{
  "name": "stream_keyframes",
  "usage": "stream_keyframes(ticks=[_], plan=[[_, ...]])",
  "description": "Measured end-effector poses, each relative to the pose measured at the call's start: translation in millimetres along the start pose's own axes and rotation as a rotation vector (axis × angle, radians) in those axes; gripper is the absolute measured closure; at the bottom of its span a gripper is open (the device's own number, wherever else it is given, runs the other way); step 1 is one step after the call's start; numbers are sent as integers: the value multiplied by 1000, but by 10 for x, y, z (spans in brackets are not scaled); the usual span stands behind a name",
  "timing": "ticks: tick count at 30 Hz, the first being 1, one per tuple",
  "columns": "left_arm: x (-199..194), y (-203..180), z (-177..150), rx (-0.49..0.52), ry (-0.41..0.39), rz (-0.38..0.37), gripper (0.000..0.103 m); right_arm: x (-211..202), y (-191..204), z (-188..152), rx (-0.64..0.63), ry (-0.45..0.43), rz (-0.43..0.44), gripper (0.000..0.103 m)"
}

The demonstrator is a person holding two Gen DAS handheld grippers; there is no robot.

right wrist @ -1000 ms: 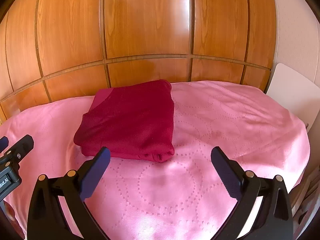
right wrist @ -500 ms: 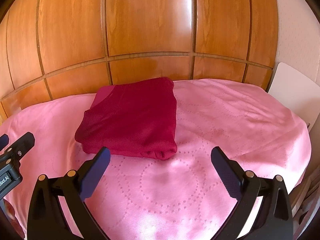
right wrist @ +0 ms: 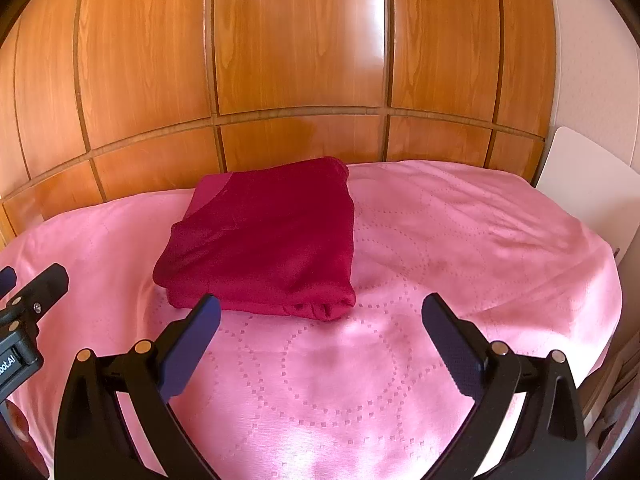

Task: Fold small clothes

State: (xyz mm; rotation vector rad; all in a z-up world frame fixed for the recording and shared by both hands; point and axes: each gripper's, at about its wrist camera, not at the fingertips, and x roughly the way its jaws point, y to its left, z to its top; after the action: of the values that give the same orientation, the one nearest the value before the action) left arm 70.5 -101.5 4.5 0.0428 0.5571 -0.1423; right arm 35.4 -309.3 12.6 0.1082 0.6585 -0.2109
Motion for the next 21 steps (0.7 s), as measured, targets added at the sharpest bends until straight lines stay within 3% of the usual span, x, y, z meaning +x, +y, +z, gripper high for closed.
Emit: stream_keyframes(ticks=[21], plan=[[-90, -88, 33, -1, -20, 9, 4, 39, -2, 8, -2, 12, 8, 3]])
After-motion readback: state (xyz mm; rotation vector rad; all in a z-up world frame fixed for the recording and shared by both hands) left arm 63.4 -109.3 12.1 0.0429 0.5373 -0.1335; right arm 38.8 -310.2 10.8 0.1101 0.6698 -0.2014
